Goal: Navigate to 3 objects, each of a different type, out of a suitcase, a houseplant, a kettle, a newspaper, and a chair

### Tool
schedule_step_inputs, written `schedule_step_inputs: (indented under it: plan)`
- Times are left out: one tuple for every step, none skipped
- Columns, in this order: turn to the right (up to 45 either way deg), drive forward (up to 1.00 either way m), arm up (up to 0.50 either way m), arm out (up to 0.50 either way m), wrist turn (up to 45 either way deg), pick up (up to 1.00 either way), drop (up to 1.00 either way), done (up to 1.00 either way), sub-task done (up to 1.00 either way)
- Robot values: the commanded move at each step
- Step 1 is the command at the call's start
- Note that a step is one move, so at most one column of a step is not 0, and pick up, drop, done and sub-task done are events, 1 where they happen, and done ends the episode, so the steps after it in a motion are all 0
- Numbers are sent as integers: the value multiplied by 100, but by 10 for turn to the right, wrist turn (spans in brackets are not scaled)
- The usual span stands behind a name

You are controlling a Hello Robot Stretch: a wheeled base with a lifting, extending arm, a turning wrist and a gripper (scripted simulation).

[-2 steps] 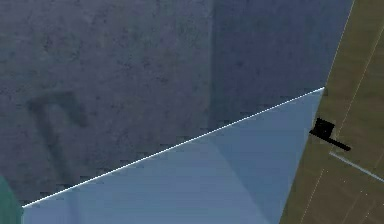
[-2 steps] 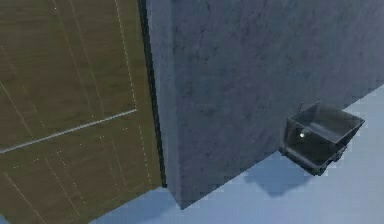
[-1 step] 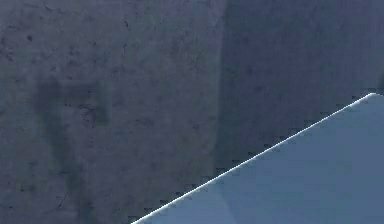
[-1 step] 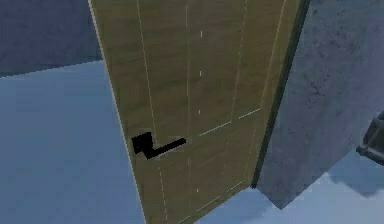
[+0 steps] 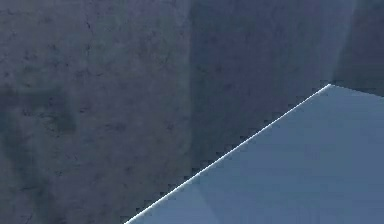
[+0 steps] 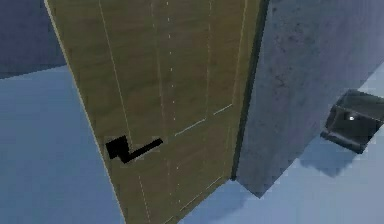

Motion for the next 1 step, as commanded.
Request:
schedule_step_inputs:
  plan:
    - [0,35,0,0,0,0,0,0,0]
